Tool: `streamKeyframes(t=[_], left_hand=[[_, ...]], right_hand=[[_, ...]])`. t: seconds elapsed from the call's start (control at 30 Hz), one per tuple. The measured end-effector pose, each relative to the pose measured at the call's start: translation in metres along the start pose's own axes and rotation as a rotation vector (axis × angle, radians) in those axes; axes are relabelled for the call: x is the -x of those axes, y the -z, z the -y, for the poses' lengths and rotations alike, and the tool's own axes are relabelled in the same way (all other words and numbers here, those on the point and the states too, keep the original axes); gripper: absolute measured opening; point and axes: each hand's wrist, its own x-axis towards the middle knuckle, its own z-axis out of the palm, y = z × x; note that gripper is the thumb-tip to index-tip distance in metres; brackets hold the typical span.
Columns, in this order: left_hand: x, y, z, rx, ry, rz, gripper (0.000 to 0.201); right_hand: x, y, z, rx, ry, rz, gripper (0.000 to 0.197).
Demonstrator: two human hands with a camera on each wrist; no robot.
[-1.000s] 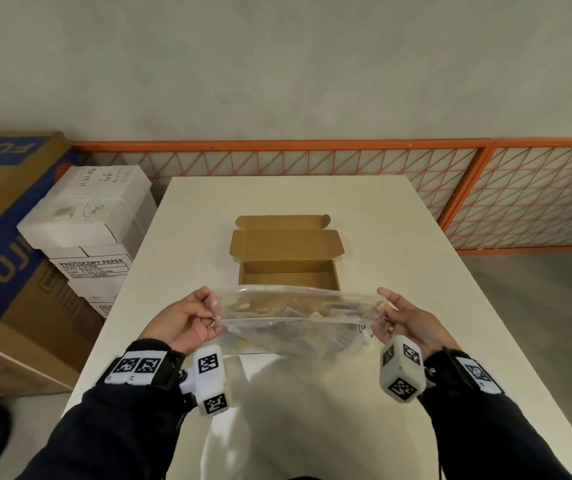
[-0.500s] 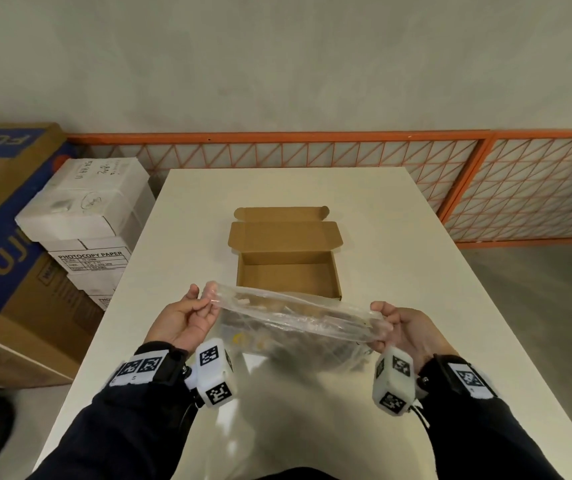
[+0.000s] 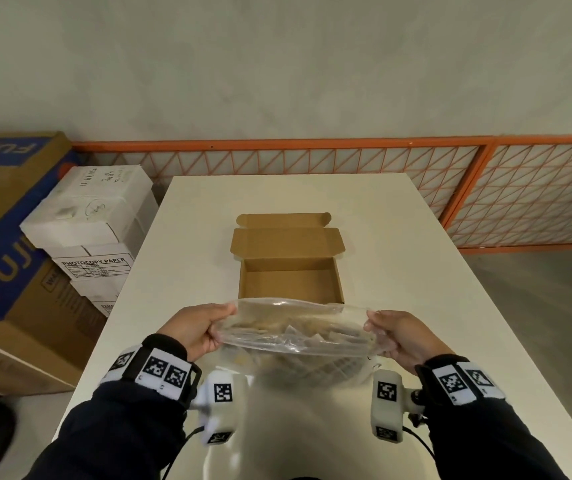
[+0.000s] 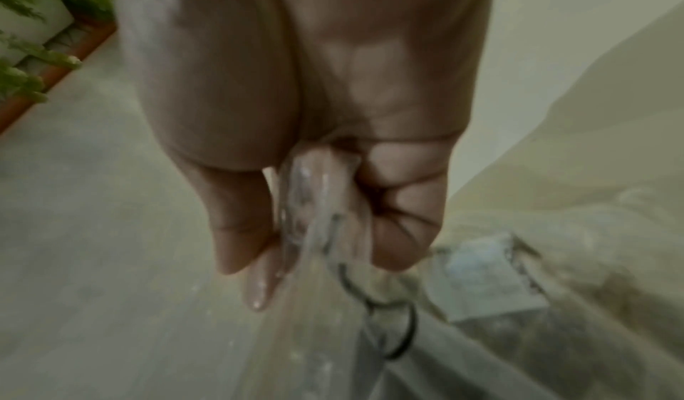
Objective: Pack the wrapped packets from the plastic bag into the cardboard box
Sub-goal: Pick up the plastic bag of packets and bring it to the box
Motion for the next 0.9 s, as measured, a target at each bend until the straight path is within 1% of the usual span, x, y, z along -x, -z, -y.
streamKeyframes(t=[0.1,0.17,0.2,0.23,0.3,0.37,0.4,0.47,0.53,0.6,0.63,0.7,0.73,0.77,0.8,0.87,0.9], left_hand=[[0.003,-0.004,-0.001,-0.034,0.044,0.001,0.016],[0.004,-0.003,-0.001,0.009,0.080,0.019,0.027],[0.005,-0.003,-0.001,0.014,0.089,0.022,0.030],[0.006,-0.002,-0.001,0.011,0.090,0.024,0.032],[0.005,-0.001,0.000,0.018,0.087,0.019,0.034],[0.004,0.000,0.001,0.059,0.088,-0.007,0.036],[0.004,0.000,0.001,0.087,0.088,-0.013,0.036],[0.003,0.001,0.003,0.102,0.074,-0.018,0.032],[0.001,0.003,0.005,0.013,0.037,-0.009,0.028],[-0.002,0.004,0.006,-0.089,-0.026,-0.004,0.025],[-0.004,0.003,0.006,-0.111,-0.059,-0.029,0.025],[-0.006,0.000,0.007,-0.146,-0.136,-0.134,0.023],[-0.007,-0.002,0.007,-0.179,-0.176,-0.197,0.020],[-0.008,-0.003,0.008,-0.230,-0.208,-0.253,0.018],[-0.010,-0.004,0.009,-0.284,-0.242,-0.287,0.020],[-0.011,-0.003,0.012,-0.403,-0.321,-0.318,0.028],[-0.009,-0.003,0.012,-0.487,-0.362,-0.331,0.029]], right_hand=[[0.000,0.001,-0.001,-0.121,-0.018,0.012,0.041],[0.001,0.002,-0.002,-0.157,-0.040,0.070,0.032],[0.002,0.002,-0.001,-0.161,-0.040,0.104,0.027],[0.005,0.000,0.001,-0.152,-0.038,0.130,0.027],[0.009,-0.001,0.001,-0.183,-0.008,0.182,0.034],[0.011,-0.001,0.003,-0.250,-0.011,0.182,0.046],[0.010,0.001,0.001,-0.258,-0.015,0.176,0.049],[0.010,0.000,0.001,-0.219,0.026,0.150,0.047],[0.006,0.001,0.001,-0.166,0.066,0.129,0.035],[0.002,0.003,0.002,-0.107,0.079,0.114,0.049],[0.001,0.003,0.003,-0.050,0.079,0.093,0.048],[0.000,0.000,0.005,0.108,0.093,-0.004,0.024],[0.000,-0.002,0.005,0.189,0.104,-0.075,0.017],[-0.002,-0.004,0.005,0.242,0.115,-0.147,0.016],[-0.003,-0.004,0.005,0.275,0.125,-0.206,0.017],[-0.005,-0.005,0.004,0.330,0.136,-0.297,0.020],[-0.005,-0.006,0.005,0.357,0.143,-0.321,0.022]])
